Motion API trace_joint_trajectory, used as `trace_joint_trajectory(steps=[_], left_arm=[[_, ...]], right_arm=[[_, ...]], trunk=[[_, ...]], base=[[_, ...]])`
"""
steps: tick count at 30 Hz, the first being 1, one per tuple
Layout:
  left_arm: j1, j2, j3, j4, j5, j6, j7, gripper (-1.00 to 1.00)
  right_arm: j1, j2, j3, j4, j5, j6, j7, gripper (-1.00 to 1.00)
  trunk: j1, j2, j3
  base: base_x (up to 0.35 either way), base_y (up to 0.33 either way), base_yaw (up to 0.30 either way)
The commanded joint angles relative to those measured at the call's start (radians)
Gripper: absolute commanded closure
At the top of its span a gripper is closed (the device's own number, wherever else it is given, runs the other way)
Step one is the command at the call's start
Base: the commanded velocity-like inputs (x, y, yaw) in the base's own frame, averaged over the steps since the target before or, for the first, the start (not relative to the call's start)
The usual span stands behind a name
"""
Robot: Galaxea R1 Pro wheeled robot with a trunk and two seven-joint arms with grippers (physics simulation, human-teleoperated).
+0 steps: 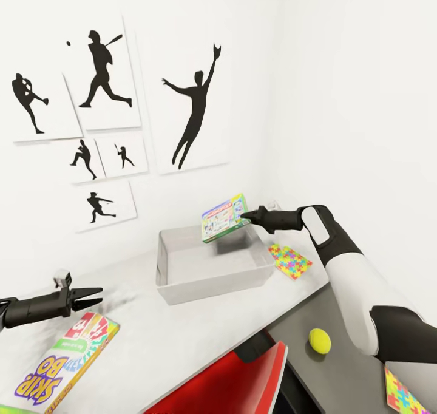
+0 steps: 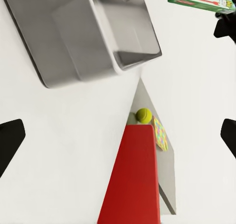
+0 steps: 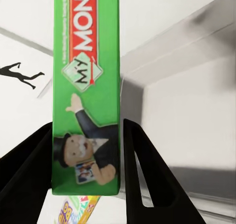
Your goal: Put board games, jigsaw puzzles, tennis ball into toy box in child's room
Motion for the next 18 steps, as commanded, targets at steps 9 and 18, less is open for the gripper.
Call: trace_joint_trajectory(steps=[9,18], left_arm=[[-0.008,0.006,0.008,-0.069,0.006,0.082,-0.004,-1.00],[-0.008,0.008,0.097,-0.175,0.036,0.165,-0.004,-1.00]], right_arm=[[-0.056,0.000,0.000,0.055,0.014,0.003,0.008,1.00],[-0.106,0.001,0.010,0.146,0.018,0.003,0.008,1.00]], trunk=[[0.000,-0.001,-0.016],[0.000,-0.001,-0.031]], base=[[0.000,0.000,0.000],[0.000,0.000,0.000]])
